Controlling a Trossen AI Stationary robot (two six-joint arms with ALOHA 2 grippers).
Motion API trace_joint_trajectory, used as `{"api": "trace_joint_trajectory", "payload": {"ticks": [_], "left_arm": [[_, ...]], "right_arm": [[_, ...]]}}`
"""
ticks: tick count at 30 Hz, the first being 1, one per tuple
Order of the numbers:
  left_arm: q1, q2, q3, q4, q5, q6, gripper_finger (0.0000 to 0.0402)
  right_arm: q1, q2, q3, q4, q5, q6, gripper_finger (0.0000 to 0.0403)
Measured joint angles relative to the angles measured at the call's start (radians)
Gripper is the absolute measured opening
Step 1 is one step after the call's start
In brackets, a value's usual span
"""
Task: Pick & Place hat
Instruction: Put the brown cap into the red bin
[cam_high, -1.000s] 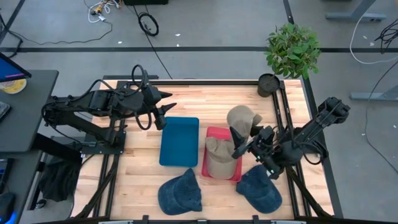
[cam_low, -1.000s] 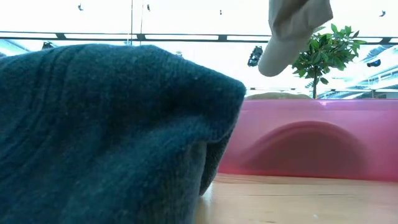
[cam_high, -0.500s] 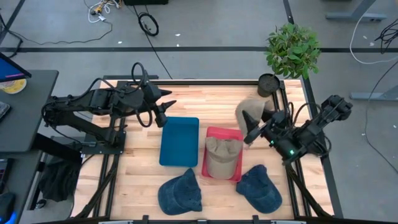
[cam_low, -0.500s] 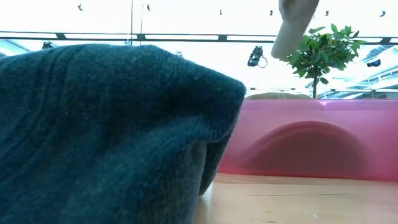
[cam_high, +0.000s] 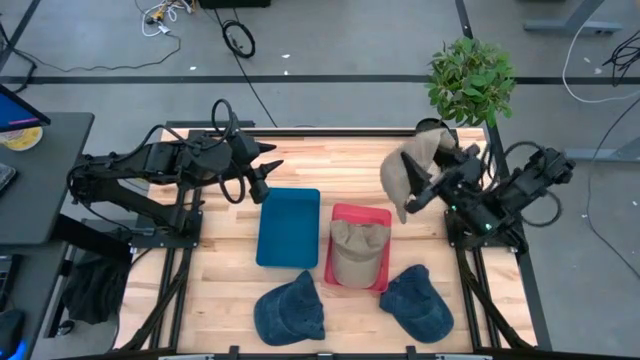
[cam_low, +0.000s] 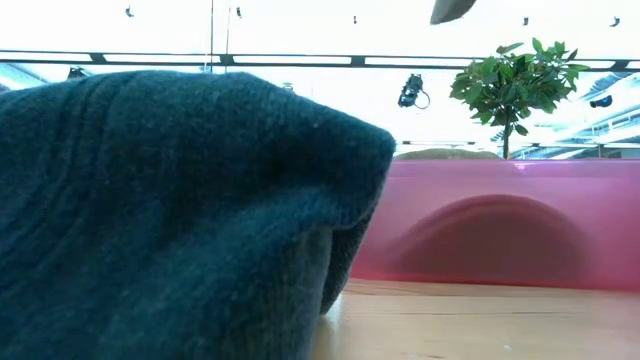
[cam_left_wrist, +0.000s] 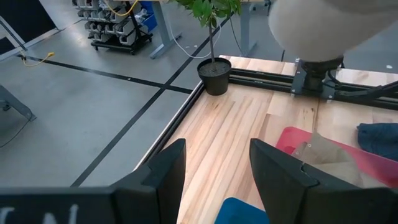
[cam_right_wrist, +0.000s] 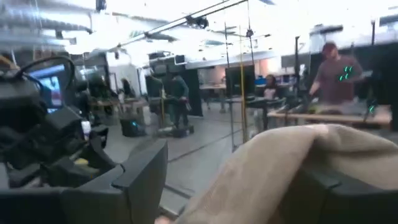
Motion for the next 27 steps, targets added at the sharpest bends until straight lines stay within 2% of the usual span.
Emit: {"api": "trace_joint_trajectory", "payload": {"ticks": [1, 4, 6, 8, 12, 15, 21, 27], "left_arm": [[0.0, 0.0, 0.0, 0.0, 0.0, 0.0, 0.0181], [0.0, 0.0, 0.0, 0.0, 0.0, 0.002, 0.0181], [0.0, 0.0, 0.0, 0.0, 0.0, 0.003, 0.0181], [0.0, 0.0, 0.0, 0.0, 0.0, 0.009, 0.0181], [0.0, 0.0, 0.0, 0.0, 0.0, 0.018, 0.0181], [0.0, 0.0, 0.0, -0.001, 0.0, 0.019, 0.0181], [0.0, 0.0, 0.0, -0.002, 0.0, 0.019, 0.0181], [0.0, 0.0, 0.0, -0.002, 0.0, 0.021, 0.0181]], "right_arm": [[-0.012, -0.002, 0.042, -0.096, -0.018, 0.032, 0.026], [-0.052, -0.007, 0.202, -0.359, -0.187, 0.138, 0.026], [-0.081, 0.0, 0.326, -0.555, -0.251, 0.186, 0.026], [-0.107, 0.014, 0.437, -0.809, -0.246, 0.251, 0.026], [-0.139, 0.054, 0.591, -1.313, -0.262, 0.534, 0.026], [-0.146, 0.094, 0.639, -1.553, -0.312, 0.702, 0.026], [-0.166, 0.186, 0.644, -1.792, -0.387, 0.849, 0.026], [-0.241, 0.236, 0.644, -1.86, -0.502, 0.96, 0.026]]}}
